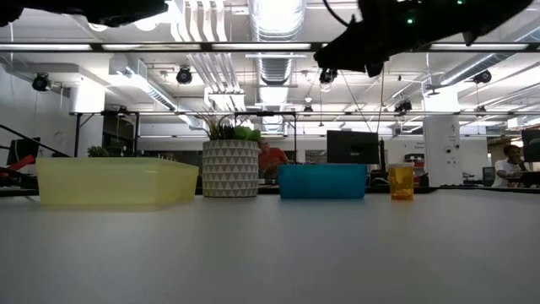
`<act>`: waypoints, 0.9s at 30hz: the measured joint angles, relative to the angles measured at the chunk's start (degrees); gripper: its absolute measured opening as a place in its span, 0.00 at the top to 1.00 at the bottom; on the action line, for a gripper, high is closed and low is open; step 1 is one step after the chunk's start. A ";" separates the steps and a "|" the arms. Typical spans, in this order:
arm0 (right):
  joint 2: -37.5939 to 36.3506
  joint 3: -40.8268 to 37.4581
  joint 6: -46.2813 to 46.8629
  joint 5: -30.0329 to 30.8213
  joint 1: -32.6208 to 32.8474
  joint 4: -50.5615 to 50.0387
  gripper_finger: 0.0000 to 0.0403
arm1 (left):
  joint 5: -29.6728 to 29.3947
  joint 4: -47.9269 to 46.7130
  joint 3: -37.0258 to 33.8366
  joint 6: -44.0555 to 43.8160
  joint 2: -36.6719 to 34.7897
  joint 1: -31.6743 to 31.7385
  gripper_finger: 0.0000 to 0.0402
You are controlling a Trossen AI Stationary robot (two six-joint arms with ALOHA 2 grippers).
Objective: Pick and place medicine bottles into bin by pill shape (circle, oval)
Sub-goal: Put the orange capsule bottle into the blue bin
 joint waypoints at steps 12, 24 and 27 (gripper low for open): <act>-8.29 -15.40 -5.44 -10.59 -2.02 25.45 0.60 | 0.07 0.15 0.00 -14.82 5.20 0.02 0.51; -11.79 -21.91 -6.33 -16.89 -7.50 36.10 0.62 | 0.78 -5.82 9.13 -28.36 14.65 0.01 0.51; -12.84 -22.26 -7.30 -16.89 -7.93 36.08 0.62 | 1.56 -15.56 13.82 -34.93 16.79 0.02 0.51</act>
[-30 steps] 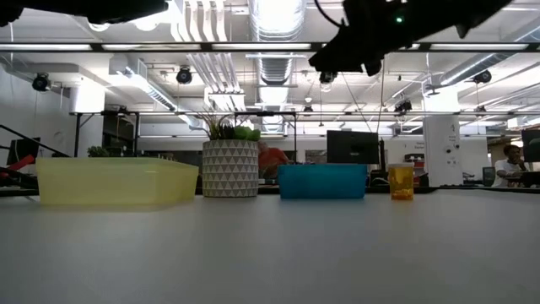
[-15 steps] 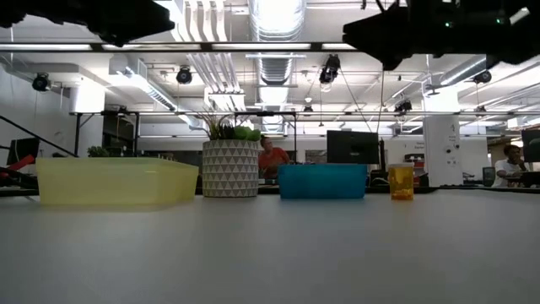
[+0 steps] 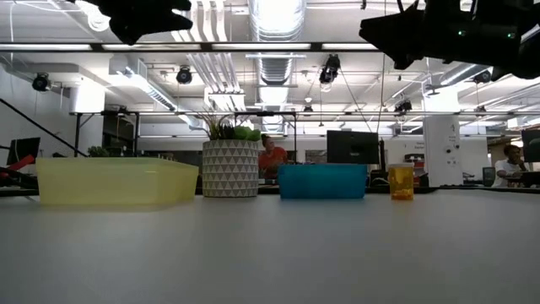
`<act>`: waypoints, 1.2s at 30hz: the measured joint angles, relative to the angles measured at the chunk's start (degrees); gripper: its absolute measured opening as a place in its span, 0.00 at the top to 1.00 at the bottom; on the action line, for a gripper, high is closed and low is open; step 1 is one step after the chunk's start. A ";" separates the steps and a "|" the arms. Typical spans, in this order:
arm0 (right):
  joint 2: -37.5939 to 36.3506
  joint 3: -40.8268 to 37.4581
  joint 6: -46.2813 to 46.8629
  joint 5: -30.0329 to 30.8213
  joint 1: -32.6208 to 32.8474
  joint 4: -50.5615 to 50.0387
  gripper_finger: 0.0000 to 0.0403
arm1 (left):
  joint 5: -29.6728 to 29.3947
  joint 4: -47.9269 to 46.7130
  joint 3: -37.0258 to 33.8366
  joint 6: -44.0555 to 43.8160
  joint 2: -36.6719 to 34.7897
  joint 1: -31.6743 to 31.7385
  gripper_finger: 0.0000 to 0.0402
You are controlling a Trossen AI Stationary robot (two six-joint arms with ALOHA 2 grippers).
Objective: Pick and place medicine bottles into bin by pill shape (circle, oval)
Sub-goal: Put the orange capsule bottle into the blue bin
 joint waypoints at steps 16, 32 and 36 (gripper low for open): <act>-2.75 0.90 -5.62 0.44 0.02 -0.51 0.66 | 19.30 -38.54 24.11 -34.84 15.84 0.00 0.51; -2.59 15.91 5.65 14.14 0.00 -41.69 0.72 | 53.33 -39.93 27.58 -56.16 26.35 -3.52 0.51; -0.63 24.34 15.77 20.73 -0.39 -67.36 0.75 | 53.18 -40.02 27.54 -56.27 25.73 -4.66 0.51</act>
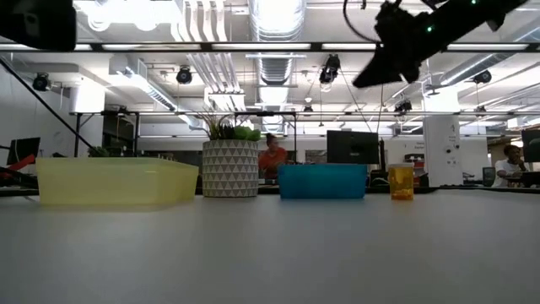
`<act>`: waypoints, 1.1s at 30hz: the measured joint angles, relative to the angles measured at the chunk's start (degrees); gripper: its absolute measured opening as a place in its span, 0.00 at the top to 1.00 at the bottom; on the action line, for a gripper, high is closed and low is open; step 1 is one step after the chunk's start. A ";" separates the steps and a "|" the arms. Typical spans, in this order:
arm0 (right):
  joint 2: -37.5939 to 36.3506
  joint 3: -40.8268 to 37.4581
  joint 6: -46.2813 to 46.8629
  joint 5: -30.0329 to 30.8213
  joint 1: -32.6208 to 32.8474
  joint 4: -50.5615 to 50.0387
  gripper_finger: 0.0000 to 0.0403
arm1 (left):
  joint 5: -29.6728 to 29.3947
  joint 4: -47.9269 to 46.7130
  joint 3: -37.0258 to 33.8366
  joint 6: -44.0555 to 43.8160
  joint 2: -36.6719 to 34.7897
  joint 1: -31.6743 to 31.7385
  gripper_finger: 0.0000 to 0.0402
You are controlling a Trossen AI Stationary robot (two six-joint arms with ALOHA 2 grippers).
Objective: Pick and place medicine bottles into bin by pill shape (circle, oval)
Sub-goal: Put the orange capsule bottle into the blue bin
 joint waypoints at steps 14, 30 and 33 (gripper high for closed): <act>4.84 4.39 22.81 1.05 -7.49 -25.33 0.88 | -0.21 -0.02 -0.13 2.94 -1.06 0.03 0.51; 7.26 1.30 34.73 2.24 -11.35 -28.68 0.62 | -0.28 -0.04 -0.15 6.53 -1.06 0.90 0.51; 8.50 1.64 34.78 2.18 -11.35 -28.61 0.50 | -0.28 -0.04 -0.17 8.49 -1.21 0.90 0.51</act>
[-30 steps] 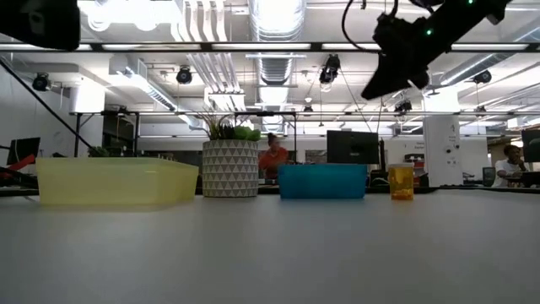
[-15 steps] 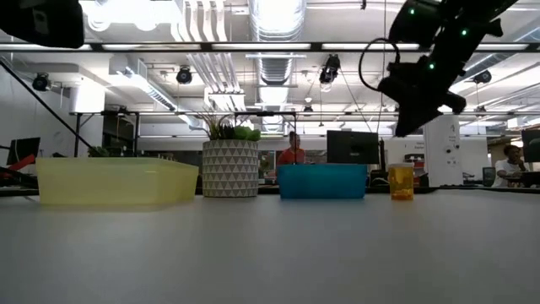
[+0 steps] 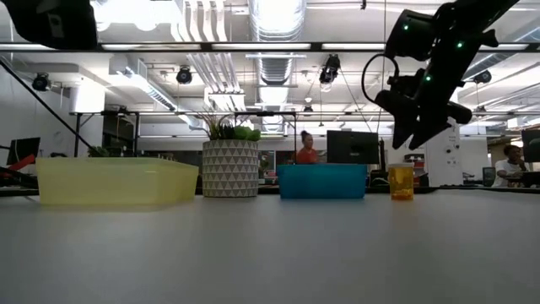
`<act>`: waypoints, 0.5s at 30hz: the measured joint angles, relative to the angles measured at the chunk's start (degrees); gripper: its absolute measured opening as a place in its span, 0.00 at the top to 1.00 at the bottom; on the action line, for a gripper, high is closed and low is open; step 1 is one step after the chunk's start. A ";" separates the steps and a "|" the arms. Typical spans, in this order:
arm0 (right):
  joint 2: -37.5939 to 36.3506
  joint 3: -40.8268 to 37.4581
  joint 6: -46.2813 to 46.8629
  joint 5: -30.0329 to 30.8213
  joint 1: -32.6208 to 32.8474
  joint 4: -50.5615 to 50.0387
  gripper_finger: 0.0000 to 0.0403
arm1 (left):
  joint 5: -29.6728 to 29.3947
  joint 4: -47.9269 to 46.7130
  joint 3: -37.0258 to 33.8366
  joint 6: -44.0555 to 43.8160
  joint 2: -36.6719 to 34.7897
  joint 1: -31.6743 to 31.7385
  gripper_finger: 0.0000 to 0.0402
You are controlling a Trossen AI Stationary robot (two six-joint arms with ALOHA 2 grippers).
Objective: Pick and place medicine bottles into bin by pill shape (circle, oval)
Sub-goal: Put the orange capsule bottle into the blue bin
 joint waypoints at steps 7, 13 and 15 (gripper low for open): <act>2.70 1.48 1.52 -0.40 0.00 0.10 0.27 | -6.68 -0.04 0.60 4.65 -4.90 0.40 0.51; 4.65 1.50 2.44 -1.47 -0.02 0.06 0.18 | -21.89 -2.41 0.66 8.25 -13.20 0.42 0.51; 5.26 1.50 2.53 -1.47 -0.02 0.06 0.17 | -26.88 -2.97 0.62 8.58 -15.79 0.42 0.51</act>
